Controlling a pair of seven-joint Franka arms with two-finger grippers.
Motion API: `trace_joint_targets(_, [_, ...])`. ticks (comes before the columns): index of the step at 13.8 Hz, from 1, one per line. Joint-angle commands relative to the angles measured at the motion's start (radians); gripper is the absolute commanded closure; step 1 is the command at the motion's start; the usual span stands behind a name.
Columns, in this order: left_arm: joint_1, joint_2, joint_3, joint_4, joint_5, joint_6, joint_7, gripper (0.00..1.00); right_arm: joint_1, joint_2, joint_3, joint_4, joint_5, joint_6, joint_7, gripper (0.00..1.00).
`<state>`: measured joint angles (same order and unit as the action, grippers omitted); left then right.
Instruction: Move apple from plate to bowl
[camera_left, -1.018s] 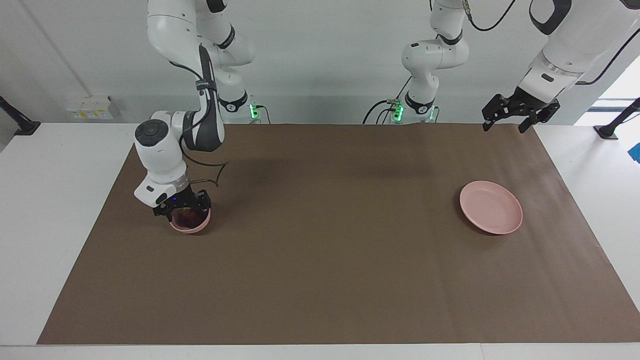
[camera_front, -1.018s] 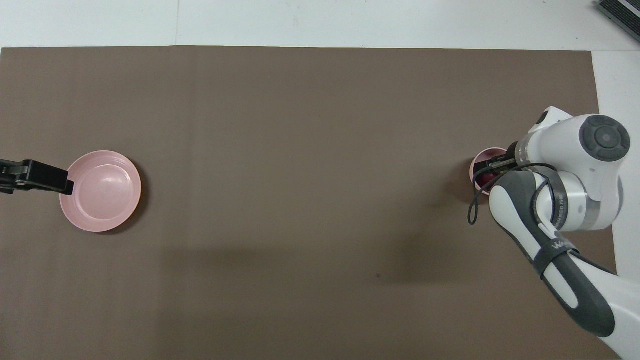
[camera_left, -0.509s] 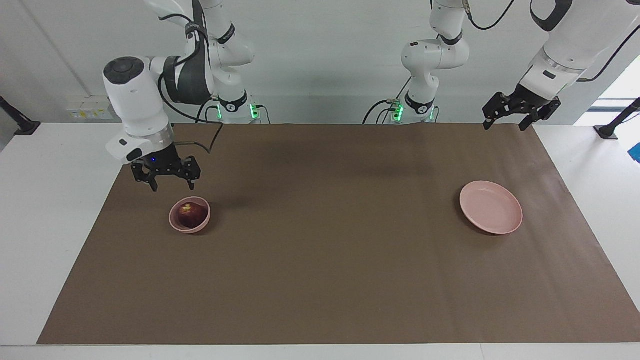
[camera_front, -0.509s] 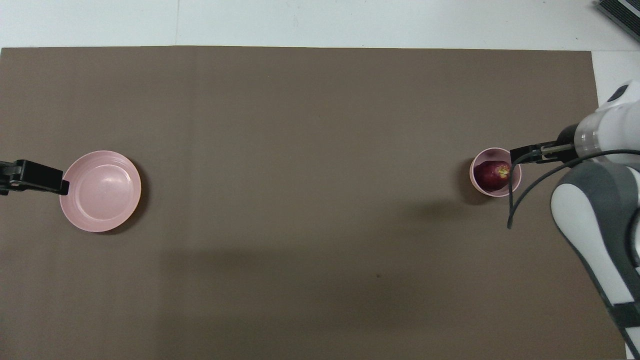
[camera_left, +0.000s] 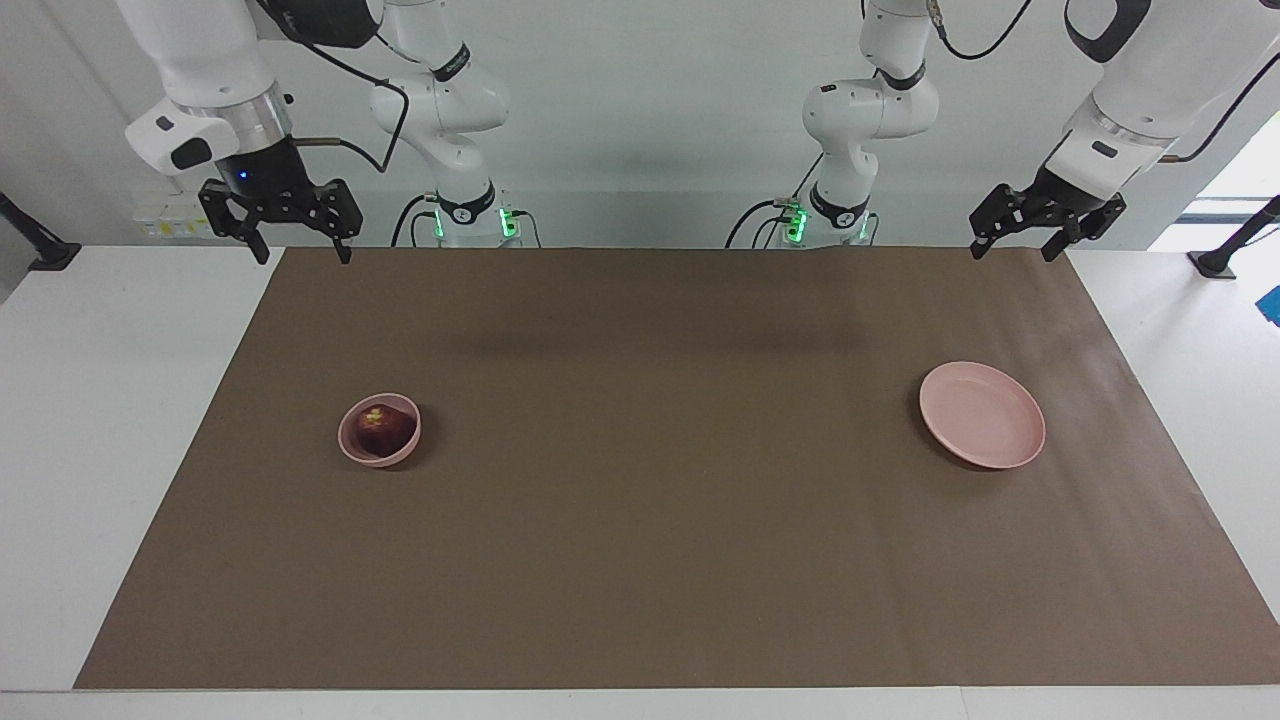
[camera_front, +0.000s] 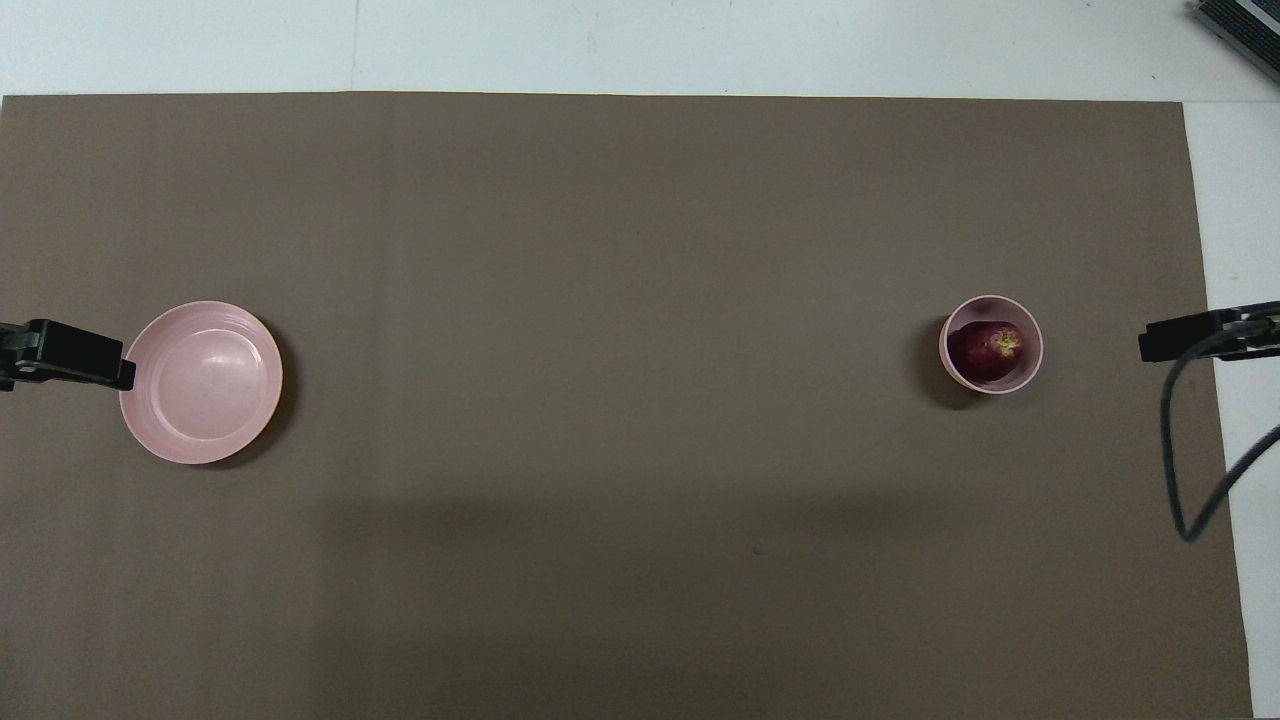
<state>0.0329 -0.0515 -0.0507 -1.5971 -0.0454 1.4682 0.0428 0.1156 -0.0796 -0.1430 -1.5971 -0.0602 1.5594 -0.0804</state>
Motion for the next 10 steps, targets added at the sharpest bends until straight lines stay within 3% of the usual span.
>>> trace_joint_targets(1, [-0.007, -0.005, 0.005, 0.013, 0.012, -0.022, -0.011, 0.00, -0.011, 0.012, -0.001, 0.036, 0.042, -0.038, 0.016, 0.00])
trace_joint_targets(10, [-0.007, -0.005, 0.005, 0.011, 0.012, -0.022, -0.011, 0.00, -0.016, 0.009, -0.006, 0.048, 0.069, -0.088, -0.019, 0.00])
